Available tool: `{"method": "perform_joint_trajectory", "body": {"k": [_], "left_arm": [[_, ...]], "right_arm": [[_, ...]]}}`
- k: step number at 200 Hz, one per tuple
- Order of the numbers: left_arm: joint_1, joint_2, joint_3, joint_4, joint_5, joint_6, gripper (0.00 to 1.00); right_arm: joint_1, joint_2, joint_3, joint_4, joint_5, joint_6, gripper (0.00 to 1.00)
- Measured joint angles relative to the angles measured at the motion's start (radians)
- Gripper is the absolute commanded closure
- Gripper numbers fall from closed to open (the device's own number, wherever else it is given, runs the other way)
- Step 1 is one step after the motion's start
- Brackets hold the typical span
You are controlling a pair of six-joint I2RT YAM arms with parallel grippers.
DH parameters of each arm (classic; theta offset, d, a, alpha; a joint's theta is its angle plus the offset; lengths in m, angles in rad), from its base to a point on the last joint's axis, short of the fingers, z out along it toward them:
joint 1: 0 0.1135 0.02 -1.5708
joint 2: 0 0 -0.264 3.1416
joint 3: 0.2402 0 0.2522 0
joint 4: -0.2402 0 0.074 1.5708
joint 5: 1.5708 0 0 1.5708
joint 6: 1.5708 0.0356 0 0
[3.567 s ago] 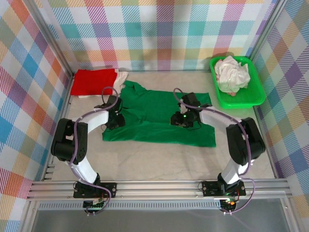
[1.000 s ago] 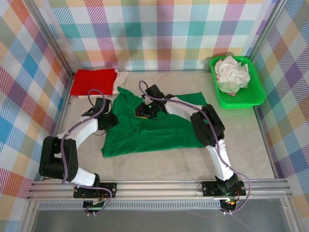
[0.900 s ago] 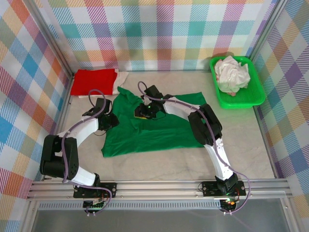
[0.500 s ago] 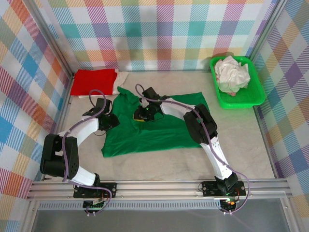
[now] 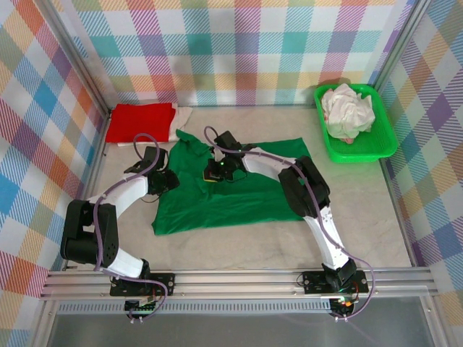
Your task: Fold and stack the t-shirts
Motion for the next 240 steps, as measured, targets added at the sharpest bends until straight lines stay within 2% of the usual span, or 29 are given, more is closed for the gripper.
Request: {"method": "perform_joint_trajectory", "body": {"k": [37, 41, 51, 55, 71, 86, 97, 120, 176, 240], "left_arm": [[0.000, 0.005, 0.043, -0.005, 0.000, 0.003, 0.63], [0.000, 0.007, 0.052, -0.005, 0.000, 0.004, 0.63], [0.000, 0.023, 0.090, -0.011, -0.001, 0.010, 0.62], [0.000, 0.031, 0.107, -0.013, -0.001, 0.013, 0.62], [0.000, 0.092, 0.210, -0.037, 0.000, 0.023, 0.60], [0.000, 0.174, 0.336, -0.056, -0.001, 0.035, 0.53], [0.001, 0.244, 0.433, -0.062, -0.001, 0.047, 0.49], [0.006, 0.387, 0.624, -0.093, 0.001, 0.049, 0.47], [0.023, 0.735, 1.005, -0.209, 0.005, 0.053, 0.46], [0.033, 0.908, 1.234, -0.315, -0.023, 0.058, 0.44]], "right_arm": [[-0.018, -0.102, -0.049, 0.012, 0.046, -0.002, 1.00], [-0.021, -0.108, -0.049, 0.013, 0.048, -0.004, 0.96], [-0.029, -0.114, -0.049, 0.014, 0.051, -0.006, 0.71], [-0.032, -0.116, -0.049, 0.015, 0.053, -0.008, 0.66], [-0.044, -0.116, -0.050, 0.010, 0.060, -0.016, 0.59], [-0.057, -0.121, -0.058, 0.011, 0.074, -0.026, 0.56], [-0.068, -0.142, -0.086, 0.013, 0.091, -0.033, 0.54], [-0.110, -0.238, -0.188, 0.014, 0.129, -0.051, 0.53], [-0.281, -0.525, -0.438, 0.070, 0.217, -0.091, 0.51], [-0.307, -0.632, -0.584, 0.088, 0.232, -0.109, 0.51]]}}
